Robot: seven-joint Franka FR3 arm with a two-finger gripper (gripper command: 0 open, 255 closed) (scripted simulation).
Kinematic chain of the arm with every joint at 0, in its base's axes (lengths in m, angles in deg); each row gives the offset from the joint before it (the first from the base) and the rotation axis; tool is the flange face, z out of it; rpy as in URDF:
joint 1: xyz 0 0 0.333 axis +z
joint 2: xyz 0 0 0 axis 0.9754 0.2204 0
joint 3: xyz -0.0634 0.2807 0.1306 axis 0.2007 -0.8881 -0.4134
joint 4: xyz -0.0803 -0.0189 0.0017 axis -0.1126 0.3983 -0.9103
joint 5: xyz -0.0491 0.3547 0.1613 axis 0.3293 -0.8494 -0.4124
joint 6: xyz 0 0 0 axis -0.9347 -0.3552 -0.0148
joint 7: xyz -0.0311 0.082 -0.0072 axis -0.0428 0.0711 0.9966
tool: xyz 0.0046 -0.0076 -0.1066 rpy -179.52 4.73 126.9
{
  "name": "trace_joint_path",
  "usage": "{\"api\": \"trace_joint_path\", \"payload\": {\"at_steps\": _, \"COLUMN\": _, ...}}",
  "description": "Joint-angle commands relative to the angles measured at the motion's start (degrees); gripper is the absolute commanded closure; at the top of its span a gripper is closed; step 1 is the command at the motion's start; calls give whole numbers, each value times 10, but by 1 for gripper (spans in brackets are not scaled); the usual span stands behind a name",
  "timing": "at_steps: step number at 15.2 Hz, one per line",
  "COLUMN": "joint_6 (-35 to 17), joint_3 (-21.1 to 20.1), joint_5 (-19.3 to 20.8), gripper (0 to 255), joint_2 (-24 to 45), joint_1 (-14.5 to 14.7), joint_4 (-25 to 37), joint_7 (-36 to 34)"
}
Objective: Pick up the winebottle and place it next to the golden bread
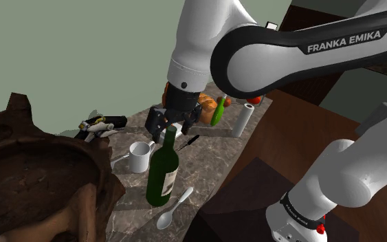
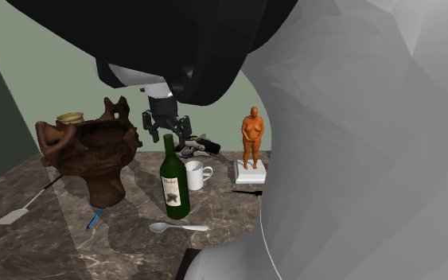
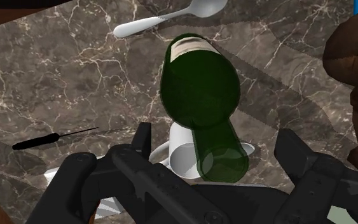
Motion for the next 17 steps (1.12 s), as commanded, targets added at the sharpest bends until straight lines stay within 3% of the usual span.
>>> {"api": "trace_joint_path", "payload": {"at_steps": 1, "joint_6": -1, "joint_3": 0, "joint_5": 1, "gripper": 0, "joint_2": 1, "joint_1": 0, "joint_4": 0, "joint_7": 0}}
{"api": "trace_joint_path", "payload": {"at_steps": 6, "joint_6": -1, "joint_3": 0, "joint_5": 0, "gripper": 0, "joint_2": 1, "joint_1": 0, "joint_4": 0, "joint_7": 0}}
{"api": "trace_joint_path", "payload": {"at_steps": 7, "joint_6": -1, "joint_3": 0, "joint_5": 0, "gripper": 255, "joint_2": 1, "joint_1": 0, "joint_4": 0, "joint_7": 0}}
{"api": "trace_joint_path", "payload": {"at_steps": 17, "joint_6": 7, "joint_3": 1, "joint_5": 0, "gripper": 255, "joint_2": -2, "joint_1": 0, "joint_4": 5, "joint_7": 1}}
